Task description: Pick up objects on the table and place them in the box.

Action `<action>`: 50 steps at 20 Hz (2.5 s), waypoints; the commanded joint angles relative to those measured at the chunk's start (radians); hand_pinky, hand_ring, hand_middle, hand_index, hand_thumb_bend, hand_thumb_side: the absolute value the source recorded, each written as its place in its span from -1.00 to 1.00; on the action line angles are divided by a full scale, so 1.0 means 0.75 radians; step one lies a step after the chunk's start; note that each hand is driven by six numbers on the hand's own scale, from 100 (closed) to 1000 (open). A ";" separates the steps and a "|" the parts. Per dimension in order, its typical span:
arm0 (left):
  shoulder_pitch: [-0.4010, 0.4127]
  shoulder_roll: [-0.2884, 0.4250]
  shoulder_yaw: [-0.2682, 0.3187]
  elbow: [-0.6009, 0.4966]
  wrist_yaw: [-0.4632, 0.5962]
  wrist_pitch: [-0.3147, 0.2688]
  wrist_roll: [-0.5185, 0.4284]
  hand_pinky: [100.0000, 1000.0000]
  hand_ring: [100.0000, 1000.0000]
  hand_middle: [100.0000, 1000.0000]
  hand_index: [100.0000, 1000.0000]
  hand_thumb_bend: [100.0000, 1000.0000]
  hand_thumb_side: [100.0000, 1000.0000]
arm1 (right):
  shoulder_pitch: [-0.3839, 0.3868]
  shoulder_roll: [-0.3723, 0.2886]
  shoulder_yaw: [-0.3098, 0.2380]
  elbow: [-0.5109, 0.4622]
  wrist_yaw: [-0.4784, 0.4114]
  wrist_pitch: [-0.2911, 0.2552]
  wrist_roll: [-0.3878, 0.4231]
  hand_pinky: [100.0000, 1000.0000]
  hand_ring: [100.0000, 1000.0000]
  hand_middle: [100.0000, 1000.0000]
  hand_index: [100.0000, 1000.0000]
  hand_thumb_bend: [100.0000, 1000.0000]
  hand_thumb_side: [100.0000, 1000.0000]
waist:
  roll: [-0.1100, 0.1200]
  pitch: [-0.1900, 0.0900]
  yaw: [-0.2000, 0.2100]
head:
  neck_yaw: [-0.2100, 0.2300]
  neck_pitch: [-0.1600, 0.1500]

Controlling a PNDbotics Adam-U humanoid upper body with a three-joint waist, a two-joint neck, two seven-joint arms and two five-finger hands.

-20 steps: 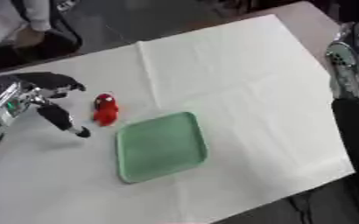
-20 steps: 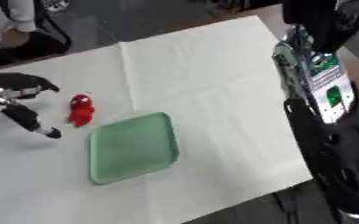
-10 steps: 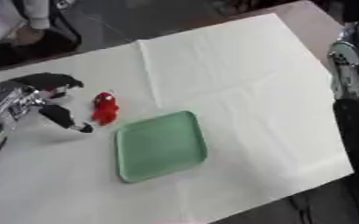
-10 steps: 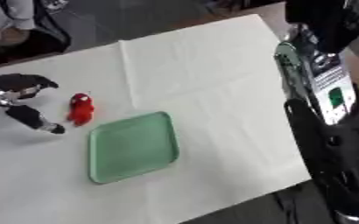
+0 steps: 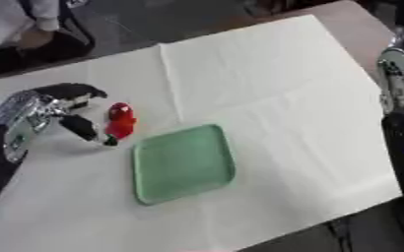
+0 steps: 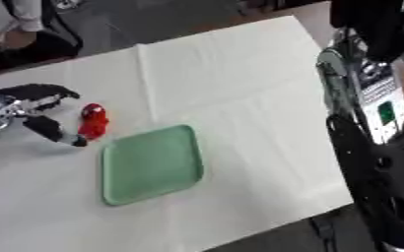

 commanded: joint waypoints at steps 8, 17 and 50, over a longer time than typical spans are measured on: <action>-0.061 -0.013 0.059 0.050 -0.008 -0.038 0.058 0.22 0.58 0.83 1.00 0.58 -0.03 | -0.058 0.032 0.003 -0.020 -0.026 0.010 0.017 -0.76 -0.41 -0.29 -0.16 -1.00 -0.10 | -0.001 0.000 -0.038 | 0.066 -0.045; -0.057 -0.034 0.072 0.096 -0.054 -0.024 0.062 0.22 0.57 0.81 1.00 0.46 -0.07 | -0.073 0.047 0.007 -0.020 -0.038 0.013 0.026 -0.76 -0.41 -0.29 -0.16 -1.00 -0.10 | 0.006 0.005 -0.056 | 0.085 -0.047; -0.023 0.050 0.005 -0.258 -0.308 0.222 0.160 -1.00 -1.00 -0.94 -0.40 -1.00 0.24 | -0.051 0.020 0.001 -0.020 -0.033 0.011 0.030 -0.76 -0.41 -0.29 -0.17 -1.00 -0.10 | 0.002 -0.002 -0.025 | 0.087 -0.038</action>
